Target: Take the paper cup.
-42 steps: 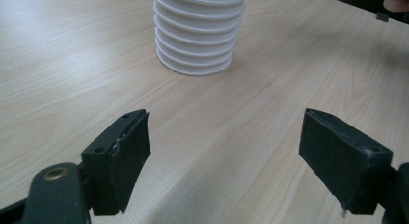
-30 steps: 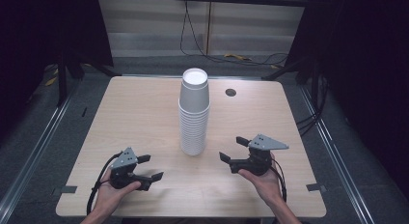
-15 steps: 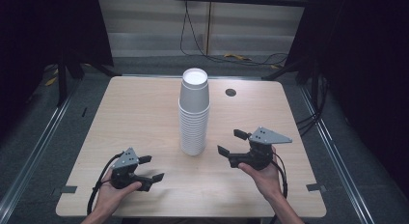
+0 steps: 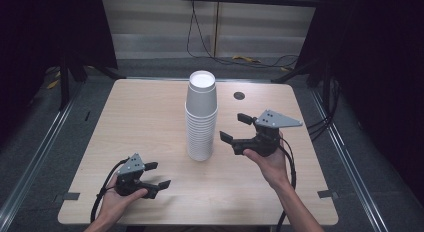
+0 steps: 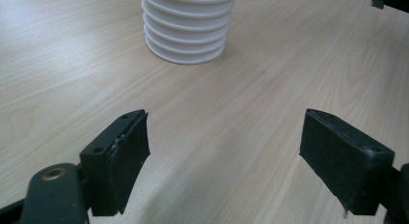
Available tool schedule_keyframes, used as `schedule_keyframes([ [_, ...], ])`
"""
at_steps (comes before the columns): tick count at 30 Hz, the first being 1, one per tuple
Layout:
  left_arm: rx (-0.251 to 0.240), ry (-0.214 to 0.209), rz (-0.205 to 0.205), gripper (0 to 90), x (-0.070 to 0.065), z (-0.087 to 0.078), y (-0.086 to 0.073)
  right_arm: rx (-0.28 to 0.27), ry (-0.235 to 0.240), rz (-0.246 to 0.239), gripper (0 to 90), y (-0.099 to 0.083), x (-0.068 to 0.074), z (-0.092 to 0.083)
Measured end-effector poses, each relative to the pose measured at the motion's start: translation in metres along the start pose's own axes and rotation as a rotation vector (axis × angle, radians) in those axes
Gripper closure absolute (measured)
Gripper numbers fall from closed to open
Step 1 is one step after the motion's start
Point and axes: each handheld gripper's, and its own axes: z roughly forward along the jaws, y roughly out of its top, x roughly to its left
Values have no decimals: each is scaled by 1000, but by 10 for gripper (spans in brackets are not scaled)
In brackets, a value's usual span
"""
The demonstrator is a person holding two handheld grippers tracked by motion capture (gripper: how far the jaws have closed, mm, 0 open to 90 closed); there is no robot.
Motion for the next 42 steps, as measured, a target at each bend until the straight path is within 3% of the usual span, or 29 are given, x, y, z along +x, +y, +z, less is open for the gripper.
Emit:
schedule_keyframes([
  [10,-3,2,4,174,1,-1,0,-4,28,-19,155,30,0,17],
  [13,-1,0,6,174,0,-1,0,8,60,-32,155,45,0,23],
  [21,7,-5,13,174,-1,0,0,8,57,-37,139,68,-1,34],
  [28,8,-6,13,174,-1,0,0,10,76,-29,139,79,-2,44],
  [42,17,-6,22,174,-1,0,0,63,97,-30,144,94,-3,67],
])
